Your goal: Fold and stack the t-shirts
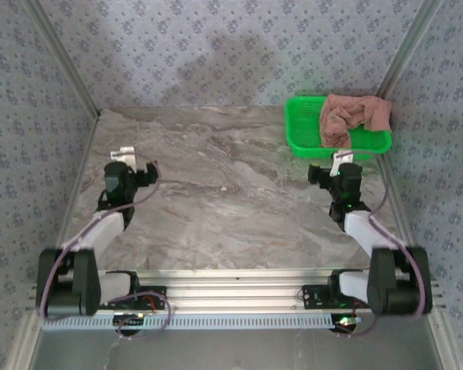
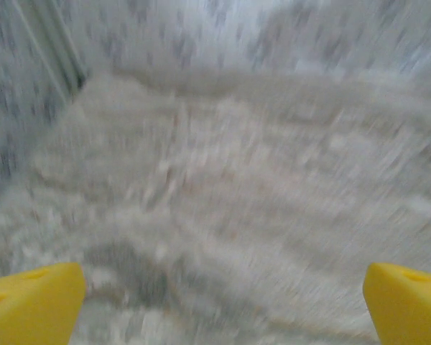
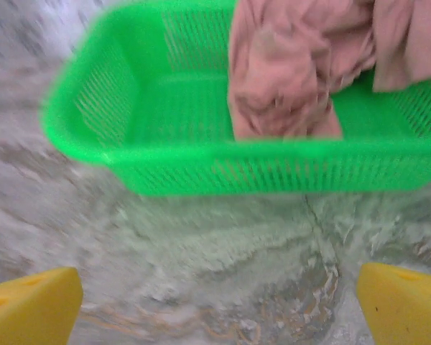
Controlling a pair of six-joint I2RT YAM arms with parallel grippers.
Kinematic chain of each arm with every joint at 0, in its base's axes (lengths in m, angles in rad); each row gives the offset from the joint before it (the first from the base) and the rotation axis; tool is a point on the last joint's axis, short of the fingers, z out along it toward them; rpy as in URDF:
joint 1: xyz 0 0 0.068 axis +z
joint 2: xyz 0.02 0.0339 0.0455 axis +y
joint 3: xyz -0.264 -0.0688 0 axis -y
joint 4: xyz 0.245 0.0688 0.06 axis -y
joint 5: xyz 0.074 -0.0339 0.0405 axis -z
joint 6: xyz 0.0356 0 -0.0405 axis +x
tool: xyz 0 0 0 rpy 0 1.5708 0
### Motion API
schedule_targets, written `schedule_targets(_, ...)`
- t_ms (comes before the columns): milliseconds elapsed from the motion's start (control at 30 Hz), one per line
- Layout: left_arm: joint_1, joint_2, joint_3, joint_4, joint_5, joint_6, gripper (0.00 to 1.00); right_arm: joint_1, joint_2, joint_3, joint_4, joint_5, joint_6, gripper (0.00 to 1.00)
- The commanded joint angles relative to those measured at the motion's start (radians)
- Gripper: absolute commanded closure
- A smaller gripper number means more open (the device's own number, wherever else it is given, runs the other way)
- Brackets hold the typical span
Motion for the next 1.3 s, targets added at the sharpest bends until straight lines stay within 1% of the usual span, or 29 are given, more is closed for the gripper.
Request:
schedule_targets(0, -0.03, -0.153, 0.151, -0.347, -0.016, -0.109, 0.0, 0.054, -0.196, 0.114, -0.398, 0.027, 0.12, 0.0)
schedule_targets(67, -0.032, -0.2, 0.257, -0.528, -0.004, -0.209, 0.0, 0.077, -0.274, 0.19, -0.566, 0.001, 0.183, 0.0)
schedule_targets(100, -0.033, -0.209, 0.296, -0.593, 0.004, -0.251, 0.0, 0.081, -0.292, 0.229, -0.621, -0.023, 0.213, 0.0)
schedule_targets(133, -0.032, -0.217, 0.344, -0.668, 0.02, -0.304, 0.0, 0.082, -0.299, 0.281, -0.703, -0.05, 0.249, 0.0)
schedule_targets(200, -0.032, -0.202, 0.433, -0.79, 0.086, -0.38, 0.0, 0.082, -0.269, 0.387, -0.824, -0.103, 0.294, 0.0)
schedule_targets(300, -0.033, -0.096, 0.606, -0.99, 0.219, -0.461, 0.0, 0.081, -0.117, 0.592, -1.025, -0.211, 0.335, 0.0)
schedule_targets(367, -0.037, 0.025, 0.753, -1.153, 0.315, -0.481, 0.0, 0.076, 0.055, 0.794, -1.157, -0.255, 0.342, 0.0)
schedule_targets(433, -0.052, 0.126, 0.875, -1.265, 0.347, -0.476, 0.0, 0.073, 0.228, 0.975, -1.263, -0.287, 0.315, 0.0)
schedule_targets(467, -0.065, 0.162, 0.917, -1.29, 0.347, -0.47, 0.0, 0.069, 0.315, 1.066, -1.306, -0.283, 0.305, 0.0)
schedule_targets(533, -0.093, 0.189, 0.945, -1.284, 0.333, -0.467, 0.0, 0.05, 0.467, 1.23, -1.373, -0.272, 0.3, 0.0)
schedule_targets(633, -0.138, 0.185, 0.924, -1.23, 0.32, -0.469, 0.0, -0.008, 0.694, 1.451, -1.421, -0.235, 0.325, 0.03)
schedule_targets(733, -0.179, 0.151, 0.874, -1.196, 0.31, -0.463, 0.0, -0.055, 0.875, 1.617, -1.42, -0.174, 0.351, 0.06)
schedule_targets(867, -0.214, 0.063, 0.779, -1.164, 0.313, -0.466, 0.0, -0.089, 1.092, 1.814, -1.423, -0.092, 0.333, 0.06)
schedule_targets(933, -0.222, 0.015, 0.732, -1.159, 0.306, -0.485, 0.0, -0.108, 1.183, 1.894, -1.441, -0.072, 0.325, 0.06)
schedule_targets(1033, -0.223, -0.059, 0.672, -1.174, 0.279, -0.519, 0.0, -0.144, 1.294, 1.961, -1.465, -0.079, 0.349, 0.08)
schedule_targets(1200, -0.212, -0.158, 0.635, -1.215, 0.227, -0.546, 0.0, -0.157, 1.375, 1.948, -1.398, -0.082, 0.361, 0.1)
schedule_targets(1267, -0.202, -0.177, 0.639, -1.237, 0.21, -0.544, 0.0, -0.162, 1.4, 1.949, -1.389, -0.086, 0.365, 0.13)
